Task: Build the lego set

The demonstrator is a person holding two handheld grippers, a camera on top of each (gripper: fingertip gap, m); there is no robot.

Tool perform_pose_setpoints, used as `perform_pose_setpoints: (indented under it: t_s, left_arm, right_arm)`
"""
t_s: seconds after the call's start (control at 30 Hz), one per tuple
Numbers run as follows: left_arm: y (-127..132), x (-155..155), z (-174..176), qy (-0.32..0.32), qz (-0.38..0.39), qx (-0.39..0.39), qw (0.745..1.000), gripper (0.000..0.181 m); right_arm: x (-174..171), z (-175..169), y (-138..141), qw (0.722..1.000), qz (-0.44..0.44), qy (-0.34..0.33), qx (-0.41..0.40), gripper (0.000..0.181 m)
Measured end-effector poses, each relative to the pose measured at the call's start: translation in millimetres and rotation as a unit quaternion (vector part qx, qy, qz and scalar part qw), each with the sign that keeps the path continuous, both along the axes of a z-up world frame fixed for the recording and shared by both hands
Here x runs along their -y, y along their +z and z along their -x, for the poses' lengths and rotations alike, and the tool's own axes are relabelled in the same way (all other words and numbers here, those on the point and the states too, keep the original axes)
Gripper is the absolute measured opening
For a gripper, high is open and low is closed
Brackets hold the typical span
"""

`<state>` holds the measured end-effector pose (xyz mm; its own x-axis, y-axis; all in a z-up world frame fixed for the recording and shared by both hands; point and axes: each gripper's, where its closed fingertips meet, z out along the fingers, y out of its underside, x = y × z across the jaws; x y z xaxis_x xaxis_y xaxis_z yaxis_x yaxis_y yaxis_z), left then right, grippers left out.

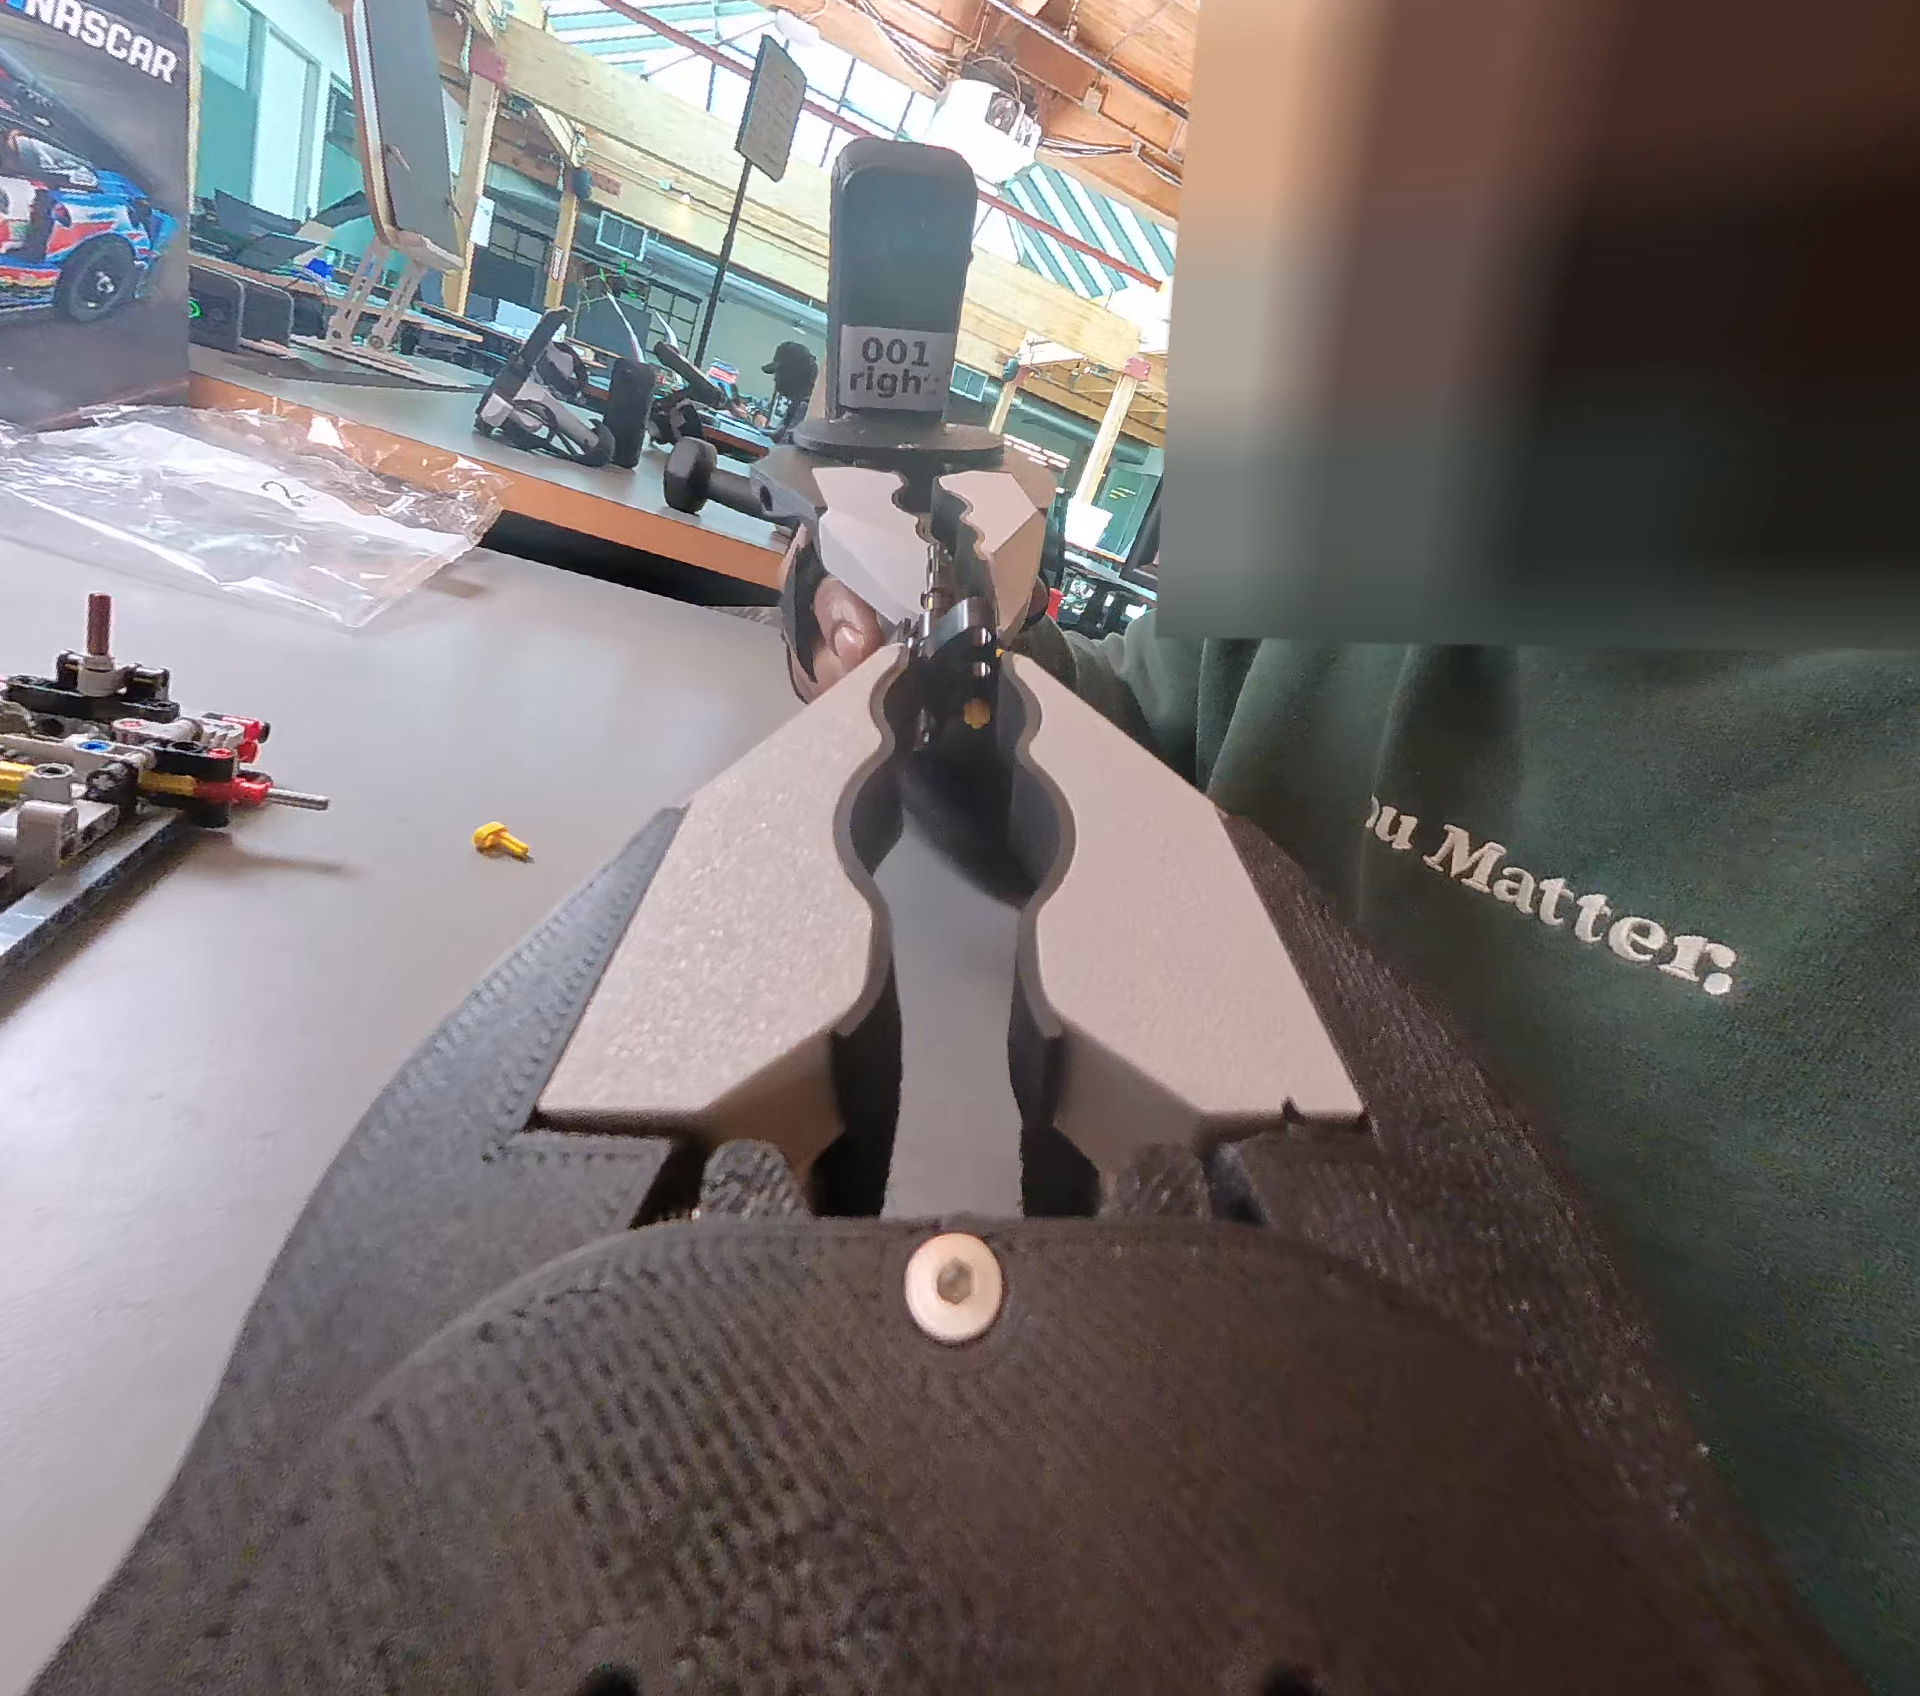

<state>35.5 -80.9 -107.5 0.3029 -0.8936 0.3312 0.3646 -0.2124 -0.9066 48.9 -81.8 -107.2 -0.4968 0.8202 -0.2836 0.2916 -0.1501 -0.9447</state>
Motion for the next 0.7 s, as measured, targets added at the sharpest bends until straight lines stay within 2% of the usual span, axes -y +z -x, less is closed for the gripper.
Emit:
perform_pose_setpoints:
  t_s: [0.2, 0.43, 0.7]
  left_arm:
    - [-12, -4, -2, 0.033, -0.007, -0.083, 0.996, 0.013]
    - [-35, -7, 0, 0.078, -0.016, -0.24, 0.968, 0.012]
    - [-48, -4, -2, 0.079, -0.008, -0.319, 0.944, 0.013]
  right_arm:
    - [-4, -1, -13, 0.999, -0.017, 0.0, 0.028, 0.001]
    - [-8, 1, -35, 0.996, -0.057, 0.001, 0.062, 0.001]
    - [-4, 0, -48, 0.992, -0.1, 0.02, 0.075, 0.001]
